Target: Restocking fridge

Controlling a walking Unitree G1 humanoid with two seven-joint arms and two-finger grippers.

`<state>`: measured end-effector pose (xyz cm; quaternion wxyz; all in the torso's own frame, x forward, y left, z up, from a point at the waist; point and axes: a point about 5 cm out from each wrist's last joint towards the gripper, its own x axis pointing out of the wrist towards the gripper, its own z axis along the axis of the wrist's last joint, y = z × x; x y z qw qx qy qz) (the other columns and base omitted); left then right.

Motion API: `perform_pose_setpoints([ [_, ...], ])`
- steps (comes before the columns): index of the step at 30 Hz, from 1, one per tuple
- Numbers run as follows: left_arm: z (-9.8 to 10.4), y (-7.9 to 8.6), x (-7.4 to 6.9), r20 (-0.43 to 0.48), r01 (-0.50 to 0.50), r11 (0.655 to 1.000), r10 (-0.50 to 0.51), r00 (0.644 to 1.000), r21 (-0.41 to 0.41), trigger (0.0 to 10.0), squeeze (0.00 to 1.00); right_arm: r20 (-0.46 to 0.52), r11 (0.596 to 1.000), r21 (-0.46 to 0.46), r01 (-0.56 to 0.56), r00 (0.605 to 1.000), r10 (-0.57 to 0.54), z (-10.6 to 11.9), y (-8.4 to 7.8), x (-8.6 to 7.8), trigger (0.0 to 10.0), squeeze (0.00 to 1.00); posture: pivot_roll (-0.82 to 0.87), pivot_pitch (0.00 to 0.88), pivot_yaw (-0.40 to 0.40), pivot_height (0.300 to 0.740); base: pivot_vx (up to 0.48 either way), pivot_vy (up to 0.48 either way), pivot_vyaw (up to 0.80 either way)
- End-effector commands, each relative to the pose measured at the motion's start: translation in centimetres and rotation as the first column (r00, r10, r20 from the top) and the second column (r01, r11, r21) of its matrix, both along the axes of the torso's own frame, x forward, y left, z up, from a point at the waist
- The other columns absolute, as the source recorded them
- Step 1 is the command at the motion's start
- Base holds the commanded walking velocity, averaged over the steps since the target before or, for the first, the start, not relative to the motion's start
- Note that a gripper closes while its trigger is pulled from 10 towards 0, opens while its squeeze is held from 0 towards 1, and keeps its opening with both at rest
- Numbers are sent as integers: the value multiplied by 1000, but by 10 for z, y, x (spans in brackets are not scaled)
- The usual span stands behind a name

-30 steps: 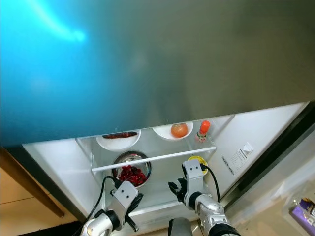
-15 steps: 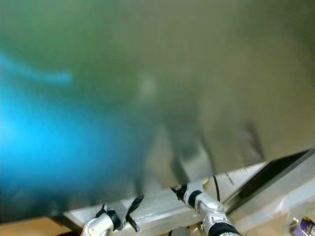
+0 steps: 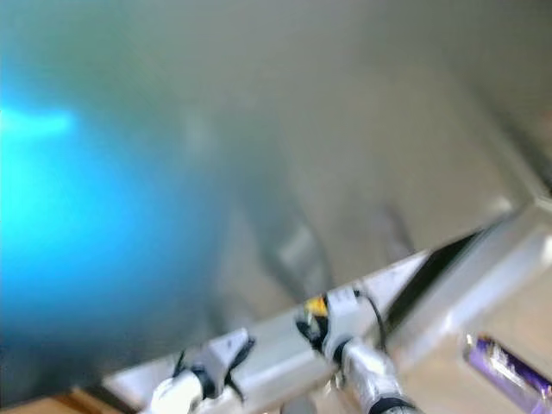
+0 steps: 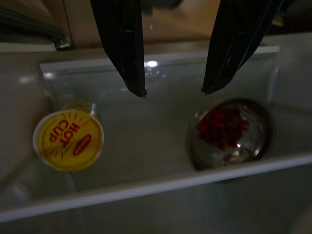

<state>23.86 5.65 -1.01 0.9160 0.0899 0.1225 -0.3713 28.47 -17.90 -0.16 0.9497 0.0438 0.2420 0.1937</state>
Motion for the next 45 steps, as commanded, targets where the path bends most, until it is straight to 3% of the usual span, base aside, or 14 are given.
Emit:
perform_pose_setpoints([
  [1, -7, 1, -7, -30, 12, 1000, -11, 999, 18, 10000, 0, -11, 1000, 10, -12, 1000, 12, -3, 6, -2, 10000, 0, -73, 60, -16, 639, 0, 0, 0],
  [14, -9, 2, -8, -39, 9, 1000, -8, 999, 27, 10000, 0, 2, 999, 34, -22, 1000, 22, -2, 5, -2, 10000, 0, -75, 54, -17, 639, 0, 0, 0],
  [37, -13, 5, -10, -64, 4, 999, -1, 998, 40, 10000, 0, -72, 1000, 25, -7, 997, 9, -15, -3, -17, 10000, 0, -74, 55, -17, 740, 0, 0, 0],
  [45, -15, 5, -12, -73, 13, 999, -10, 997, 42, 10000, 0, -102, 1000, 15, 1, 995, 0, -22, -7, -25, 10000, 0, -75, 54, -18, 740, 0, 0, 0],
])
